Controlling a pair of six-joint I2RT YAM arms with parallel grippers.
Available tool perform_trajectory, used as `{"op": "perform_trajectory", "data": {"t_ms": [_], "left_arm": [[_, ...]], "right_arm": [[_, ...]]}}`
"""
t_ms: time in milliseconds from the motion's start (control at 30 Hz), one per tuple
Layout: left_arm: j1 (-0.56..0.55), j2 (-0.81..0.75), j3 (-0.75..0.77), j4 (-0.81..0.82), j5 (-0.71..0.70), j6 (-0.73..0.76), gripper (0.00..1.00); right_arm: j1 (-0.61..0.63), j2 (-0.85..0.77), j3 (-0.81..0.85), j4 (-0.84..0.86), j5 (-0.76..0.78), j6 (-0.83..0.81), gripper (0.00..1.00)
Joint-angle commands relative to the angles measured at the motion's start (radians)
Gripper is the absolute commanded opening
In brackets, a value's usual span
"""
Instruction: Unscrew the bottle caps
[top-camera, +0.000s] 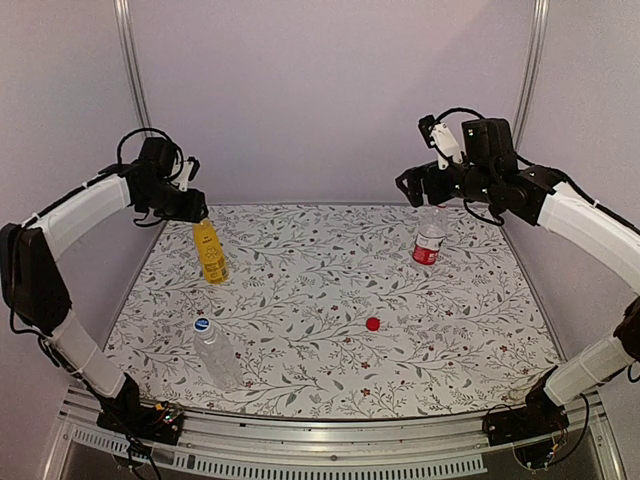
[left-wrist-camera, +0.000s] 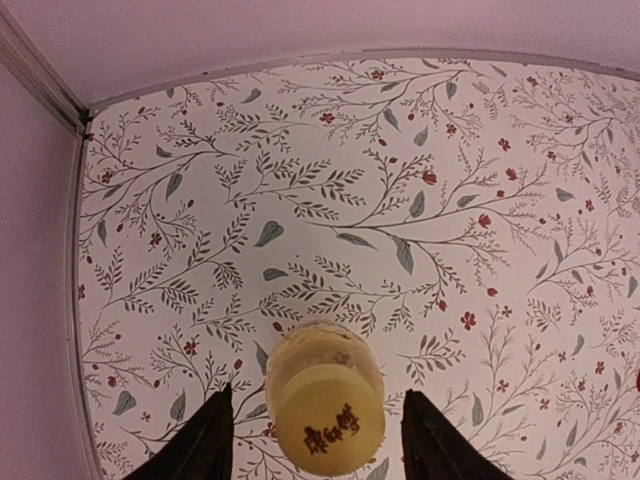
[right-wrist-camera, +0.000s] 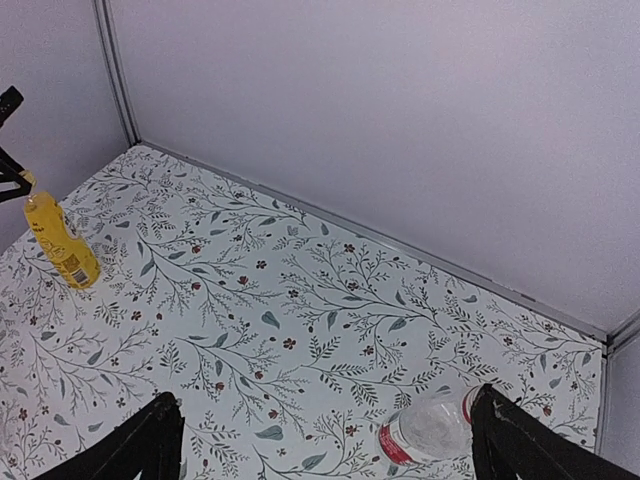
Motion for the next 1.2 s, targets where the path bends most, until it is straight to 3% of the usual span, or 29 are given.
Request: {"op": "perform_trajectory", "data": {"t_ms": [0,233,367,467,633,700,933,1167], "left_arm": [[0.011,0.023,0.034,-0.016,0.028,0.005,0.54],[0.012,0.057,0.048,-0.016,0.037,0.013,0.42],[0.004,0.039,0.063,-0.023,0.089,0.001,0.25],[-0.046,-0.025,0.07,-0.01,0.179,0.019,0.15],[-0.189,-0.131,0.087,0.051,0.485,0.06,0.13],[-0.241,-0.145,0.105,0.08,0.589,0.041,0.12],[-0.374,-0.154,0.136,0.223,0.683,-0.058,0.12],[-0.402,-0.196,0.068,0.452,0.75,-0.189,0.08]], "right_arm": [[0.007,-0.015,-0.006,0.011,-0.015,-0.009,0.99],[0.007,-0.013,0.014,0.002,-0.038,-0.013,0.99],[0.007,-0.013,0.031,-0.011,-0.052,-0.017,0.99],[0.008,-0.017,0.039,-0.007,-0.167,-0.037,0.99],[0.015,-0.011,0.069,0.019,-0.552,-0.077,0.99],[0.04,0.019,0.111,-0.009,-0.634,-0.094,0.99],[0.158,0.103,0.202,-0.098,-0.665,-0.222,0.99],[0.206,0.148,0.219,-0.145,-0.624,-0.244,0.99]]}}
